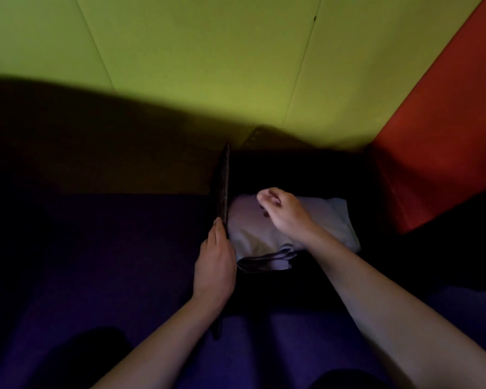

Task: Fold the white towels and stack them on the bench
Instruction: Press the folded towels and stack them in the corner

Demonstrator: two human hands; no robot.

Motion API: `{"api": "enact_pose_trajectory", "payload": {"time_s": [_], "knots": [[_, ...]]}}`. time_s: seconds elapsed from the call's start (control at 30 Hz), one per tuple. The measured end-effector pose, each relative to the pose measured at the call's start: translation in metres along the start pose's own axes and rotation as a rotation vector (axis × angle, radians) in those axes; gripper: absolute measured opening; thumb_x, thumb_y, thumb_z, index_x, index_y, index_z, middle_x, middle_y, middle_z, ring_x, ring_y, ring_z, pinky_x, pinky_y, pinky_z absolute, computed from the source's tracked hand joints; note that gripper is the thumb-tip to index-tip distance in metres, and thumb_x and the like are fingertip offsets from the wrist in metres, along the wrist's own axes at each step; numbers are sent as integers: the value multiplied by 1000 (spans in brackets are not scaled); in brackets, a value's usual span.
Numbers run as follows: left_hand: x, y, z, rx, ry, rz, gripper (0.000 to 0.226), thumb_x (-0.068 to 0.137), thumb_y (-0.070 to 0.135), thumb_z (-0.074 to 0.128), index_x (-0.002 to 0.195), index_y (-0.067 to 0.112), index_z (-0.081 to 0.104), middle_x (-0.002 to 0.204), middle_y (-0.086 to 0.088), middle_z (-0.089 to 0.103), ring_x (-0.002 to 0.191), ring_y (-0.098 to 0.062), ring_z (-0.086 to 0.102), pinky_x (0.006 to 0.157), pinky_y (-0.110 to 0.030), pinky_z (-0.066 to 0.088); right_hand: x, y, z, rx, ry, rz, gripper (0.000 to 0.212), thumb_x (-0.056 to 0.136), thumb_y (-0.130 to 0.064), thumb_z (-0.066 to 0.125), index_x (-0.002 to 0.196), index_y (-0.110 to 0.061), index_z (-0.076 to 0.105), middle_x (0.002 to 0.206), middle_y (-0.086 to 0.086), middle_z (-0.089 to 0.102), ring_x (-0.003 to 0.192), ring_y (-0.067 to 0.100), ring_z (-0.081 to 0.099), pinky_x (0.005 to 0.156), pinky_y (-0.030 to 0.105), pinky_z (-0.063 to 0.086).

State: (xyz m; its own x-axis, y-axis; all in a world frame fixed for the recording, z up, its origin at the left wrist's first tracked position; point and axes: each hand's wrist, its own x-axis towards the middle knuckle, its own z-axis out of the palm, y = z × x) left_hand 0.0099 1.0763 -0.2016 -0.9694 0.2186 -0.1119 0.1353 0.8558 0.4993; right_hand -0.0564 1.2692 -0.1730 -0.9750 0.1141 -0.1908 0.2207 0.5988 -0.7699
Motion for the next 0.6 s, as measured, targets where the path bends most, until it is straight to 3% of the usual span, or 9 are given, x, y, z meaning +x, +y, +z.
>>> {"api": "enact_pose_trajectory", "payload": {"time_s": [0.1,0.17,0.23,0.33,0.47,0.53,0.6], "knots": [[-15,-4,15,-7,77,79,55,103,9,36,155,-2,21,161,-21,23,139,-31,42,108,-38,46,1,-15,-3,261,51,93,42,96,-60,49,109,-21,61,107,2,68,98,21,68,92,48,55],[-22,-4,20,69,120,119,58,102,16,32,156,1,20,160,-17,28,135,-29,46,101,-39,51,1,-23,-6,345,114,102,44,95,-57,56,116,-18,61,106,2,68,91,14,68,83,32,57],[-28,3,23,153,164,224,62,96,21,42,154,4,31,158,-15,36,132,-31,50,98,-44,52,1,-28,-10,402,290,57,36,94,-42,65,114,-12,65,100,-1,69,88,8,65,76,23,49],[-34,20,24,218,169,360,64,94,28,46,154,11,34,158,-8,37,133,-31,49,100,-47,48,-1,-21,-25,433,592,56,31,89,-17,73,117,-6,67,105,3,69,100,17,66,82,22,48],[-28,18,28,298,69,480,70,91,39,58,155,20,34,159,-3,36,133,-31,50,102,-48,47,-17,23,-49,520,712,217,44,85,-5,72,126,-15,61,108,8,67,95,20,65,74,18,53],[-25,9,32,349,1,541,75,87,43,66,153,26,36,159,-4,38,135,-31,49,106,-49,45,-32,47,-57,540,775,304,45,83,-2,71,123,-20,63,112,13,68,95,23,67,79,28,57],[-21,1,33,371,-35,558,67,91,50,56,152,29,38,158,-6,38,137,-32,47,110,-50,40,-50,68,-63,532,827,377,39,87,-4,68,124,-16,64,117,10,66,90,20,64,72,26,55]]}}
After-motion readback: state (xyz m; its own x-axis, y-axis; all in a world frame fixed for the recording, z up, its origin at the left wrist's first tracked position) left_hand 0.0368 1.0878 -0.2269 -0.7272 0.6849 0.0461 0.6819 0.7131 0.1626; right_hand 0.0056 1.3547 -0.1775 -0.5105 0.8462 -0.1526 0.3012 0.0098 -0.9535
